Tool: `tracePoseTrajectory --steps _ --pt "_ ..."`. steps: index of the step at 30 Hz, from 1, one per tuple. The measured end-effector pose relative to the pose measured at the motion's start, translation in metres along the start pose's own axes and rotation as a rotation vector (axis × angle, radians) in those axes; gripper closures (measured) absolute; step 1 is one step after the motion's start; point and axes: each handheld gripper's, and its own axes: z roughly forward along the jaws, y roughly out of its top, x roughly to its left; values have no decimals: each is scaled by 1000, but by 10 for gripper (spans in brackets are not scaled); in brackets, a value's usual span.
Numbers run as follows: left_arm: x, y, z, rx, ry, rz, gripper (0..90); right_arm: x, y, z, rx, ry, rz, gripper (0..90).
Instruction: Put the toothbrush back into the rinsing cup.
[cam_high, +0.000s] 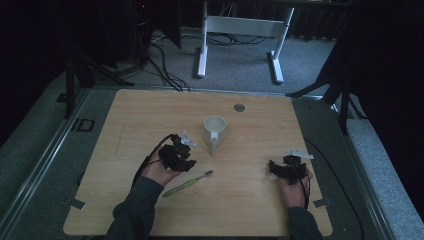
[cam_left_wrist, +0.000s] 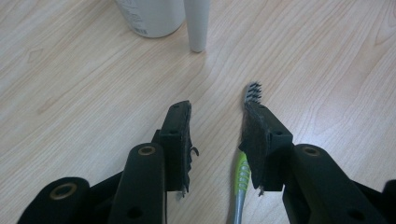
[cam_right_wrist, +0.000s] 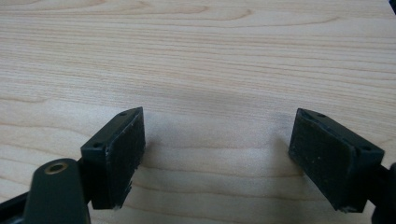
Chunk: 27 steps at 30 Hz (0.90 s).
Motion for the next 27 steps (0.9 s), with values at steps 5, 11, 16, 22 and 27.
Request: tracePoseTrajectory --steps 5,11,16,22,27 --pt "-1 2 1 16 -4 6 628 0 0 0 0 0 0 180" --pt "-2 3 3 34 -13 14 629 0 0 0 0 0 0 180" --pt "-3 4 4 52 -14 14 632 0 0 0 0 0 -1 180" --pt "-5 5 6 85 -21 25 646 0 0 0 0 0 0 181" --pt "-6 7 7 106 -23 27 649 0 0 0 0 0 0 180"
